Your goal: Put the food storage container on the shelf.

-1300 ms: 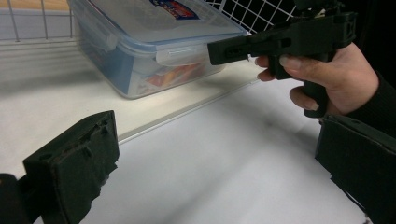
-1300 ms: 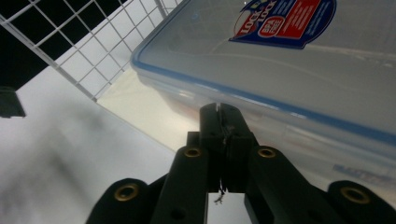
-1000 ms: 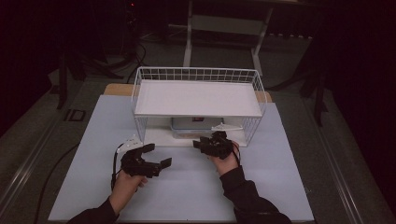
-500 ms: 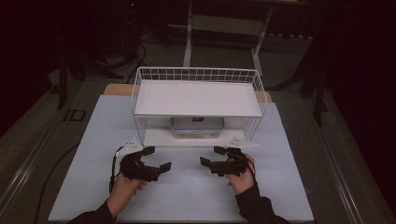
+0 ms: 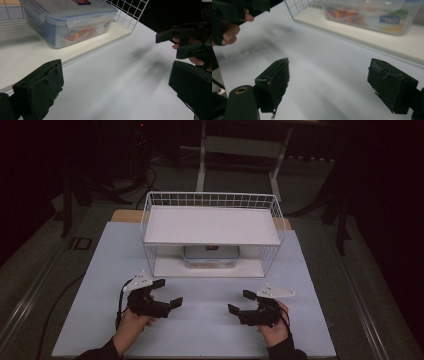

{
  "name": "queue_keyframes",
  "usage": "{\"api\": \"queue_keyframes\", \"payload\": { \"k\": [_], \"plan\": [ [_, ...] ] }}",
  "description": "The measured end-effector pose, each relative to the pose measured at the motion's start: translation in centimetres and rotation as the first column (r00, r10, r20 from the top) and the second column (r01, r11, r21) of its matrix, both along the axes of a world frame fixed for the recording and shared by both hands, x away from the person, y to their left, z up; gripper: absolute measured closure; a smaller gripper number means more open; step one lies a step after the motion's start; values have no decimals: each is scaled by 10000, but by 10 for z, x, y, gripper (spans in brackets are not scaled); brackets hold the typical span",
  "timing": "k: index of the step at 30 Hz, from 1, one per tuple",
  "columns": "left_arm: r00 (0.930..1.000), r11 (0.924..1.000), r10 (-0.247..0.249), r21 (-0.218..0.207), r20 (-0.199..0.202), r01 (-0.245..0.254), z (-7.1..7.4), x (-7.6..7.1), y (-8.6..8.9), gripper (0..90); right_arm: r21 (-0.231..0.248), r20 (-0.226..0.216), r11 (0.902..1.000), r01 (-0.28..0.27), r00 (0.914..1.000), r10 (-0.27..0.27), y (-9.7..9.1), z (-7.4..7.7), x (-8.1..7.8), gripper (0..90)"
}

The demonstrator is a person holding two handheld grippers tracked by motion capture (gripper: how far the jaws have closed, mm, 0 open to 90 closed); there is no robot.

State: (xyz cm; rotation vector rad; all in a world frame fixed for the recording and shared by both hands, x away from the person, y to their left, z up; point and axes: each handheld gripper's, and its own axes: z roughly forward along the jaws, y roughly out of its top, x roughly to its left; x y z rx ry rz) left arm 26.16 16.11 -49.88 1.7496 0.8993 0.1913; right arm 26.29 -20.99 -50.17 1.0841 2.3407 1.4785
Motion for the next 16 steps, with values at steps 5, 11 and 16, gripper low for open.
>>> {"api": "queue_keyframes", "payload": {
  "k": [5,11,16],
  "plan": [
    [9997,9989,30,458,222,-40,-3,0,-3,0,114,-250,9999,124,9996,-121,-7,-5,-5,176],
    [9998,9983,-158,567,120,151,-7,0,-7,0,-2,-499,9989,471,9976,-470,-19,-11,-9,179],
    [9997,9991,-223,370,105,219,-7,0,-9,0,-38,-526,9984,572,9970,-573,-22,-13,-8,179]
  ]
}}
